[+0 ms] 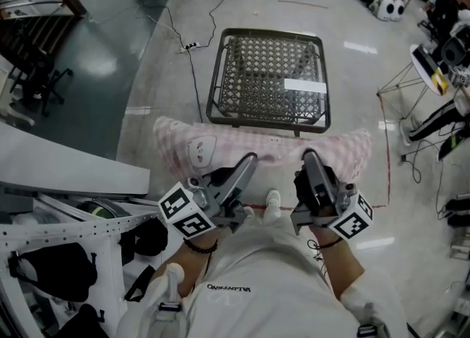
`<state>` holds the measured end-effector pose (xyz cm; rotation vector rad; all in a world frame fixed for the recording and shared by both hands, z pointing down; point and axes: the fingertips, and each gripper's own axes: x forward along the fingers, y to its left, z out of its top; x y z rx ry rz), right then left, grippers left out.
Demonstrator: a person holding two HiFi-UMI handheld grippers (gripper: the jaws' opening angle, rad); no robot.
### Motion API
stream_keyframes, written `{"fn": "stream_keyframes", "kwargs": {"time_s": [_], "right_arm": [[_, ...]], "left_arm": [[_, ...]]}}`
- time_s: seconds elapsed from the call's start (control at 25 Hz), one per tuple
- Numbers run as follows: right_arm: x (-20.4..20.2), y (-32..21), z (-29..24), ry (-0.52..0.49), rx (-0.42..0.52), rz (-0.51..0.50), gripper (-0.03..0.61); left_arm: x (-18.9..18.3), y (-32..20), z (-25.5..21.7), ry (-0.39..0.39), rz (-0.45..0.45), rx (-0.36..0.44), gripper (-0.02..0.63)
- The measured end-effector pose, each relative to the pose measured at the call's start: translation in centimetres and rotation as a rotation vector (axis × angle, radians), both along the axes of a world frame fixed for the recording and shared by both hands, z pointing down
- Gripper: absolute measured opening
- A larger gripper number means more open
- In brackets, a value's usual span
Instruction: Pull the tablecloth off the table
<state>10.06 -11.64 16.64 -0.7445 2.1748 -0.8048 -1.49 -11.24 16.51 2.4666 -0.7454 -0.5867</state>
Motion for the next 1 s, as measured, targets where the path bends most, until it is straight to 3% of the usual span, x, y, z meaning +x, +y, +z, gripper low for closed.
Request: {"fn": "stream_keyframes", "kwargs": {"time_s": [0.2, 0.52, 1.0], "right_arm": [[0.1, -0.1, 1.0, -0.02, -0.039, 0.004, 0.028], [0.0, -0.8, 4.2, -0.053, -0.145, -0.005, 0.028], [0.3, -1.5, 5.0, -0.029, -0.158, 0.01, 0.023]], "left_arm": [[0.1, -0.2, 0.6, 0.005, 0.01, -0.019, 0.005], [0.3, -0.4, 3.6, 0.035, 0.025, -0.117, 0.005], [0.5, -1.0, 4.9, 0.007, 0.024, -0.139, 0.005]]}}
